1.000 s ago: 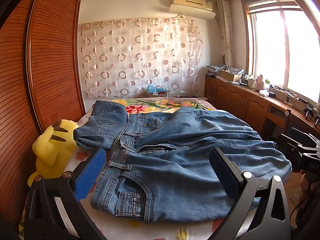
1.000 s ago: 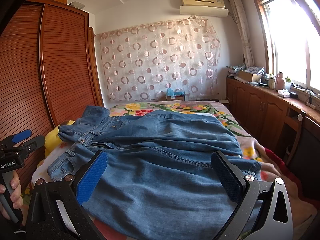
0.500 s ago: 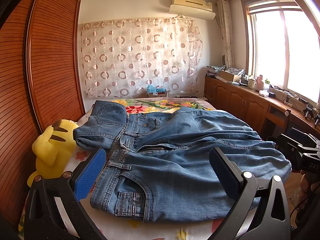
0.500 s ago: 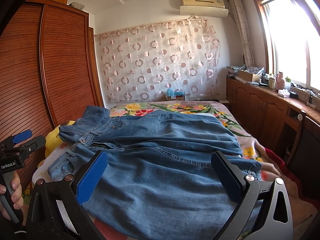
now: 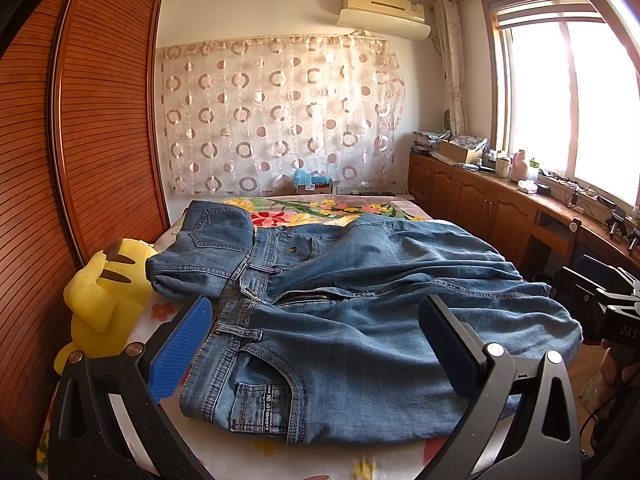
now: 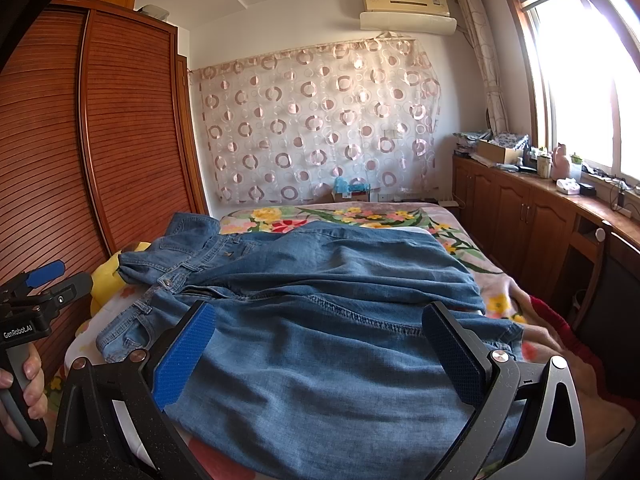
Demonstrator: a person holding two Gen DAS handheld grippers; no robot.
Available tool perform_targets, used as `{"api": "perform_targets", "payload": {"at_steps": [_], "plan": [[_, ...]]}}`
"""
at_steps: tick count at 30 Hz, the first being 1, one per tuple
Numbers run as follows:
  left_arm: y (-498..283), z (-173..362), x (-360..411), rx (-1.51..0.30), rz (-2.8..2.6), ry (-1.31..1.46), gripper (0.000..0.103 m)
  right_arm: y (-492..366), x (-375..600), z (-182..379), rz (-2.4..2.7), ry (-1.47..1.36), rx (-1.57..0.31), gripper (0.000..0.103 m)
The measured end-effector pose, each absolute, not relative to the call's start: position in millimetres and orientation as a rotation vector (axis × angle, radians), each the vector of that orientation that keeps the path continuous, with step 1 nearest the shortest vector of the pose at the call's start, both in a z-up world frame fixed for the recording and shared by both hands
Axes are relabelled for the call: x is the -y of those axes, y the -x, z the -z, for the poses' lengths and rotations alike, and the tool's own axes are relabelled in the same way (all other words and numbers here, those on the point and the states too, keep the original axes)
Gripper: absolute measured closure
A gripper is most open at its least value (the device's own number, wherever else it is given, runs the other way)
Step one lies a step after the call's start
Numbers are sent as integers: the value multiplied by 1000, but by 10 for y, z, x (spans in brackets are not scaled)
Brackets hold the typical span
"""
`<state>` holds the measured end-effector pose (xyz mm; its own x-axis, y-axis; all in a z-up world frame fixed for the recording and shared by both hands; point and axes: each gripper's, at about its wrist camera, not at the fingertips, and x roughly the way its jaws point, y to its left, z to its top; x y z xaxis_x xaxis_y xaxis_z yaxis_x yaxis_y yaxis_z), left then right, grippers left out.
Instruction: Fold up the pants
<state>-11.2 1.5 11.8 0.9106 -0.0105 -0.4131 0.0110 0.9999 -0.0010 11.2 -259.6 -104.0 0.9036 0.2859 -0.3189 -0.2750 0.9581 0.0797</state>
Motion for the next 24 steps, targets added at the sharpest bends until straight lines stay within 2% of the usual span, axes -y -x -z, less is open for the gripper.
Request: {"api": "perform_targets", "payload": {"at_steps": [15,24], "plan": [[85,-99,18,-455,13,-5,0,-128,2591,1052,-293,-37,-347,0],[-50,96,2,-519,19,-2,0,-246,2688,1113,-311,-19,-390,0]]}}
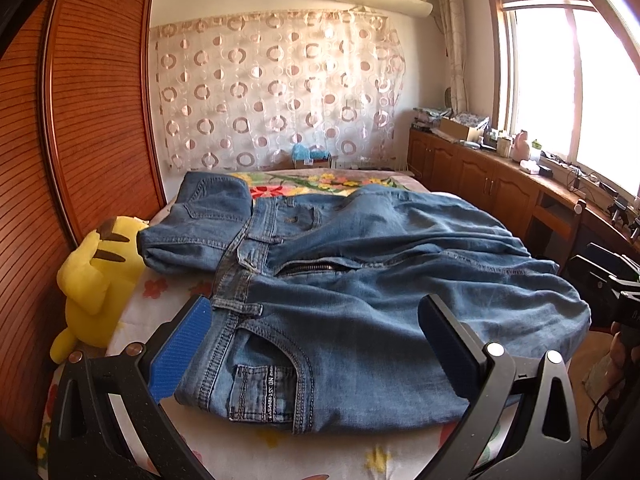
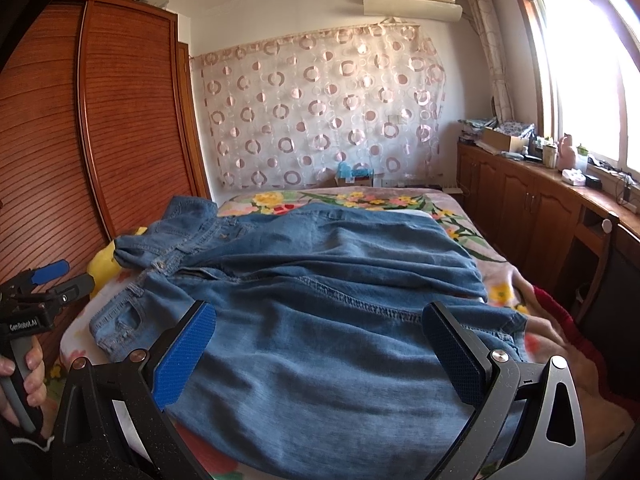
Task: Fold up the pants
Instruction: 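Move both tools down to the edge of the blue jeans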
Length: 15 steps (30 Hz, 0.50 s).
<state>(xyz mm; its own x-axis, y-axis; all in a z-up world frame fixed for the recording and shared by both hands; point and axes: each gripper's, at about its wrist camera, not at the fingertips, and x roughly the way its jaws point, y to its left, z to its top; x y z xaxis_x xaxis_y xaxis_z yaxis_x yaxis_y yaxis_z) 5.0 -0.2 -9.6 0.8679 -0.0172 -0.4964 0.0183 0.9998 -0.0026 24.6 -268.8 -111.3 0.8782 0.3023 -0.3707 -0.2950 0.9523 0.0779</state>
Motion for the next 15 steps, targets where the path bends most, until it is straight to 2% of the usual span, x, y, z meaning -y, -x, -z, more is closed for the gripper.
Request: {"api": "perform_targets", "payload": {"at_steps": [7,15], "plan": [[-116,229,-119,-565,14,3,0,-327,2789,1189,-302,20,-433,2],[-167,382,-346,-596,1,27,0,-447,2924,1297,-293,33,-514,9]]}}
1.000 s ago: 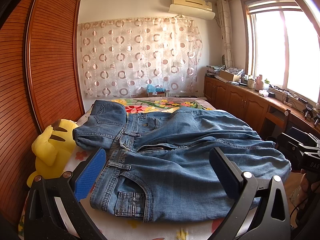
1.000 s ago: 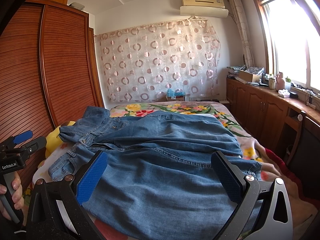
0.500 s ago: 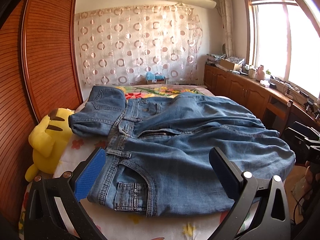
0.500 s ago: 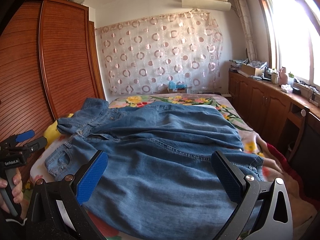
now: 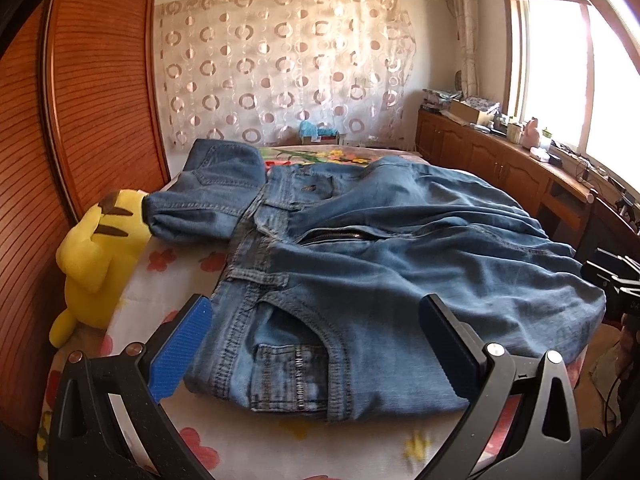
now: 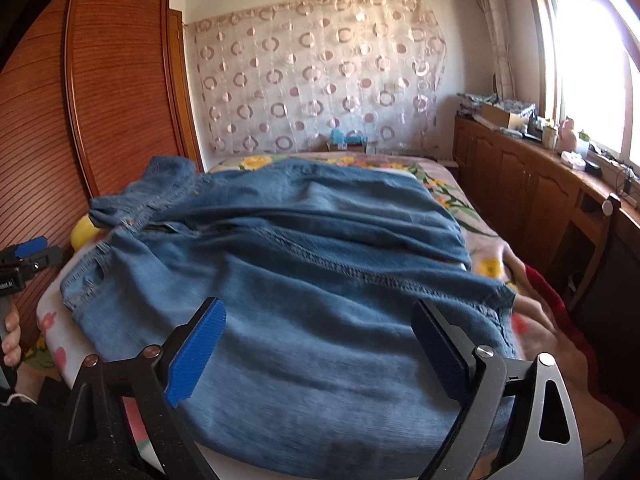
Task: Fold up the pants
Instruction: 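Move both tools down to the edge of the blue jeans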
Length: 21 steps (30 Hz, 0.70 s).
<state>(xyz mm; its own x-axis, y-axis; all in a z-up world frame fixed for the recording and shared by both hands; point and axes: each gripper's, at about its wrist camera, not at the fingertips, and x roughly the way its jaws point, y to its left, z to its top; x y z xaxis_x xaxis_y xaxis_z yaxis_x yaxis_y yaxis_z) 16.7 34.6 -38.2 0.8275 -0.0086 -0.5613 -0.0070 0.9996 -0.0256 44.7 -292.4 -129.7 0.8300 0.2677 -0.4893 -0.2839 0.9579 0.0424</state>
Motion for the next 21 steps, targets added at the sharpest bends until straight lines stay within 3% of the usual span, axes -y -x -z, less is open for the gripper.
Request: {"api": "perform_targets", "payload": {"at_steps": [19,21], "plan": [[-143,860,-1066,-704,-58,95,0,-352,2991,1280,-213,66,-660,10],[-111,901,-1093,-707,-54,108,4,-332,2982,1240,-212,67,-665,10]]}}
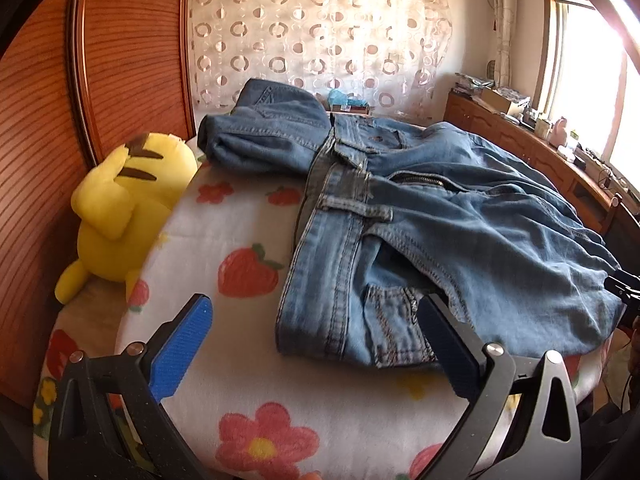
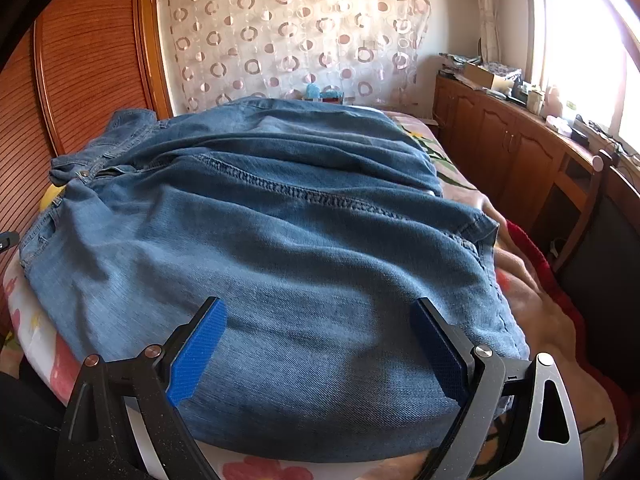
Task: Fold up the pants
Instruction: 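Move both tools down to the edge of the blue jeans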
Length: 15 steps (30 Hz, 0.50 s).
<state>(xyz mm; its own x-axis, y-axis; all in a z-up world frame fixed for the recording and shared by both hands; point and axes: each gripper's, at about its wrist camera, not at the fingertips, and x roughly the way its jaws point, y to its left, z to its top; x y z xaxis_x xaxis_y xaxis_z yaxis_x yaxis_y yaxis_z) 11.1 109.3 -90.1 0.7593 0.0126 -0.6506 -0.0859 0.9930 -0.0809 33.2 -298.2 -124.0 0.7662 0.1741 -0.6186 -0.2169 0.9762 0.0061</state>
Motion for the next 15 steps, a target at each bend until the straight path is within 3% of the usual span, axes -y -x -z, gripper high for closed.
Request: {"api": "perform_targets", "payload": {"at_steps": [9,15], "plan": [[-31,1069,-1227,-733,-33,192,36,-234,2922,1189,-210,71,-663,10],[-53,1143,-1202,-753,-17,207,44,-280,3005,1250,-208,57,-656,10]]}}
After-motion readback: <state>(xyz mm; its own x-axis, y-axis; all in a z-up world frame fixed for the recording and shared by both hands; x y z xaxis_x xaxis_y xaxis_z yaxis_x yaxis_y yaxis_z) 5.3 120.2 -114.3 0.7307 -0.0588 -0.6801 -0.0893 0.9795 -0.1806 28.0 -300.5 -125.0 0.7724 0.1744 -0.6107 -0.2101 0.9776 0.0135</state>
